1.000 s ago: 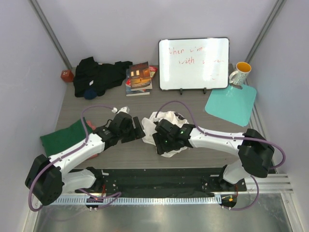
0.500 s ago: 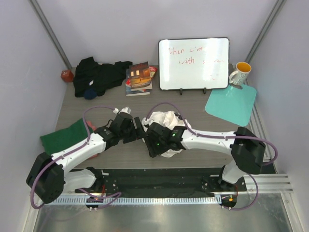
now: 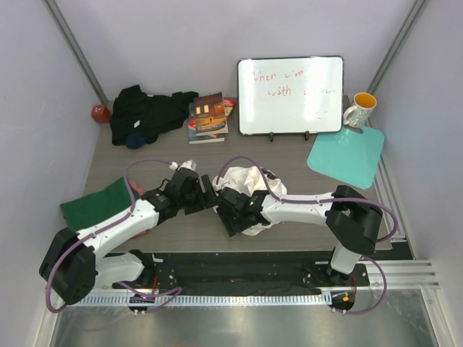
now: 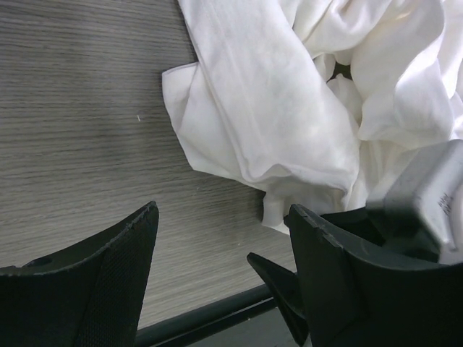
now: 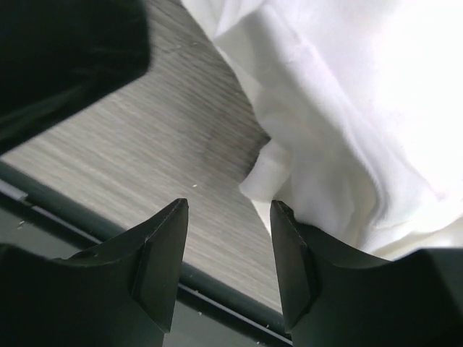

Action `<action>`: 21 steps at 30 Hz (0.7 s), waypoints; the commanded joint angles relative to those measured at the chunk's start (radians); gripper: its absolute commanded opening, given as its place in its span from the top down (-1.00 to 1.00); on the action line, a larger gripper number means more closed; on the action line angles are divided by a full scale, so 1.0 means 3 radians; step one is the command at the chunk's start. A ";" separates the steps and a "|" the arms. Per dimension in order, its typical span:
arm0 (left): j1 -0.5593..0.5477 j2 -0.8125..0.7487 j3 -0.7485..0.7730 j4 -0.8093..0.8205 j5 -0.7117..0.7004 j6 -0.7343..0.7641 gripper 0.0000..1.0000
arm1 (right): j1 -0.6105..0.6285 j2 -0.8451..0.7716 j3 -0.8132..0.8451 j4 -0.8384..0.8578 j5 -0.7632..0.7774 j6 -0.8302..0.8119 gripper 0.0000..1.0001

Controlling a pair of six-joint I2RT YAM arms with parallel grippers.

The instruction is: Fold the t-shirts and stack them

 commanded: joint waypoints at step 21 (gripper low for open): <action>0.0022 -0.0109 -0.0094 0.0160 -0.0030 -0.0033 -0.46 | 0.0010 0.0308 0.0053 0.0082 0.0257 -0.0007 0.69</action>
